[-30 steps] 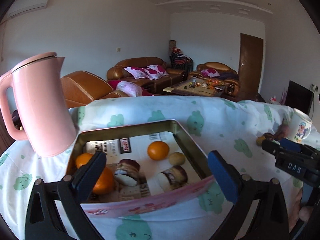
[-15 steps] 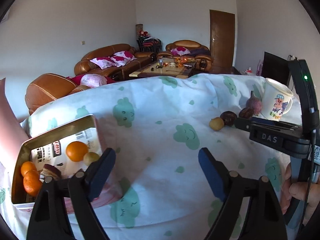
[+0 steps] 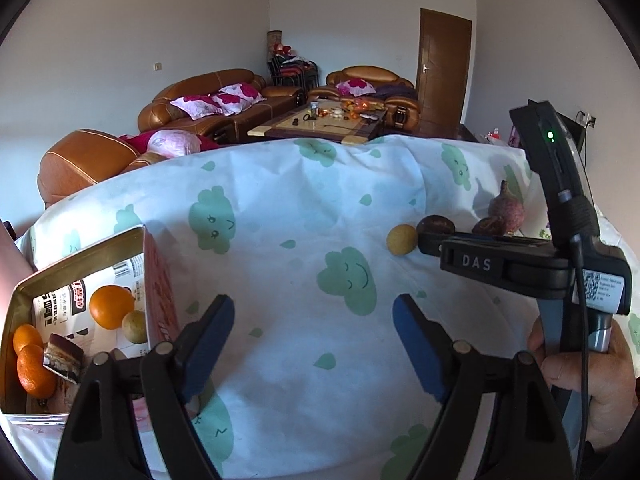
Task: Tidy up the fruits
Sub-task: 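Grasp the small yellow fruit with the left tool while the right tool grasps a mangosteen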
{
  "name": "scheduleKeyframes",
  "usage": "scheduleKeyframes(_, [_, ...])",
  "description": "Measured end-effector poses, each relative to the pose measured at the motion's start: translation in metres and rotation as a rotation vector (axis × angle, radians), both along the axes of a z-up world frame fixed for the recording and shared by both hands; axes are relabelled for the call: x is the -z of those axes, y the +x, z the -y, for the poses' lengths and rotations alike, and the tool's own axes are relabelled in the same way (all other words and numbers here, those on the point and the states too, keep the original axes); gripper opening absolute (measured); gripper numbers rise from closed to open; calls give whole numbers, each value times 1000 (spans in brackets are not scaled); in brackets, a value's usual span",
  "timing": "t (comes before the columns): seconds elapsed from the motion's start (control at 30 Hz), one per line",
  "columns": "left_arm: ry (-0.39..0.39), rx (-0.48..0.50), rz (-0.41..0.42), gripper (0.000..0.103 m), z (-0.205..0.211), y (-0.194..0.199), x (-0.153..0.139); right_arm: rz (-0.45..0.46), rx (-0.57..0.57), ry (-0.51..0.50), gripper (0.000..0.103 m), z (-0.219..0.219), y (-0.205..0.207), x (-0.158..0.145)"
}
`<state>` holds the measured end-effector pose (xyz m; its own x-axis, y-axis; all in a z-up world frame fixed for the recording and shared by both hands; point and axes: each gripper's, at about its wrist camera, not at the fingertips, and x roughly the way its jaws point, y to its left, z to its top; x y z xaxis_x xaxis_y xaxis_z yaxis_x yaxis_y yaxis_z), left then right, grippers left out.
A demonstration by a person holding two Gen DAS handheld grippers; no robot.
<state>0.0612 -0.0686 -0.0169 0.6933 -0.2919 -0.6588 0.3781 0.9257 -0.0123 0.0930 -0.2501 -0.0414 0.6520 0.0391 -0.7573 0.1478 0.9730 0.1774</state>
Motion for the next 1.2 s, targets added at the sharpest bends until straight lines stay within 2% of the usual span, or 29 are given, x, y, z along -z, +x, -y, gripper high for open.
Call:
scheduleKeyframes(0.1, [1, -1, -10, 83, 4, 3, 1, -4, -15, -20, 38, -3, 3, -1])
scheduleKeyframes(0.2, [9, -2, -13, 83, 9, 6, 3, 15, -35, 15, 36, 0, -1, -3])
scheduleKeyframes(0.33, [-12, -2, -26, 83, 17, 16, 2, 101, -29, 27, 35, 4, -18, -16])
scheduleKeyframes(0.43, [-57, 5, -59, 83, 27, 29, 1, 179, 6, 90, 35, 16, -29, -32])
scheduleKeyframes(0.57, [-58, 22, -76, 83, 53, 46, 1, 257, 39, 100, 35, 26, -35, -49])
scheduleKeyframes(0.67, [-27, 41, -97, 68, 78, 59, 6, 274, 65, 113, 36, 32, -35, -52])
scheduleKeyframes(0.8, [25, 46, -164, 43, 100, 76, 24, 287, 91, 82, 36, 34, -35, -54])
scheduleKeyframes(0.87, [38, 45, -163, 40, 104, 77, 24, 294, 98, 60, 36, 36, -36, -55])
scheduleKeyframes(0.9, [43, 53, -167, 32, 107, 76, 25, 297, 100, 53, 36, 36, -36, -56])
scheduleKeyframes(1.0, [79, 54, -156, 31, 112, 73, 25, 305, 100, 22, 36, 33, -37, -58])
scheduleKeyframes(1.1, [53, 40, -142, 31, 108, 71, 20, 310, 101, -11, 36, 29, -36, -57])
scheduleKeyframes(1.2, [36, 5, -82, 31, 96, 57, 9, 320, 101, -44, 36, 24, -38, -57])
